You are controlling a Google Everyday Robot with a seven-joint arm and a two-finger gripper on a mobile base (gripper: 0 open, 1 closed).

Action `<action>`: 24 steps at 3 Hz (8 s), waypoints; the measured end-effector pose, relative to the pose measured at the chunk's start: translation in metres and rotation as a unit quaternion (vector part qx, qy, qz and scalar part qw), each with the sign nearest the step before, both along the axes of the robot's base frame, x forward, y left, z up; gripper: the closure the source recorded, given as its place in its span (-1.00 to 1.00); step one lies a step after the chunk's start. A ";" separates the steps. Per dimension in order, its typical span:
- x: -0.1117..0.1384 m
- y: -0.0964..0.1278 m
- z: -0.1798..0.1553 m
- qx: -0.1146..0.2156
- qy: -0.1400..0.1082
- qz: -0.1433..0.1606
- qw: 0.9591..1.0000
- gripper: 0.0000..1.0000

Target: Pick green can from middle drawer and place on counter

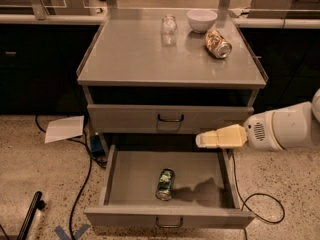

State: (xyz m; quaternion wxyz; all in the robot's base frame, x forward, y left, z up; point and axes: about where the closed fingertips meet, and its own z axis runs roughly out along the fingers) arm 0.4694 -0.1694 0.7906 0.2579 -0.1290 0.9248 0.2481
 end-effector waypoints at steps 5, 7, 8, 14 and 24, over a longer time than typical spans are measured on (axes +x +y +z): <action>0.032 0.008 -0.117 -0.051 0.130 -0.048 0.989 -1.00; 0.069 0.042 -0.190 -0.103 0.176 -0.023 0.979 -1.00; 0.081 0.062 -0.219 -0.119 0.189 -0.024 0.974 -1.00; 0.097 0.100 -0.325 -0.106 0.149 -0.075 0.980 -1.00; 0.138 0.145 -0.440 -0.090 0.220 -0.093 0.967 1.00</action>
Offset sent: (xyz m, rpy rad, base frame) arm 0.0199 -0.0076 -0.1117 -0.0562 0.2726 -0.1561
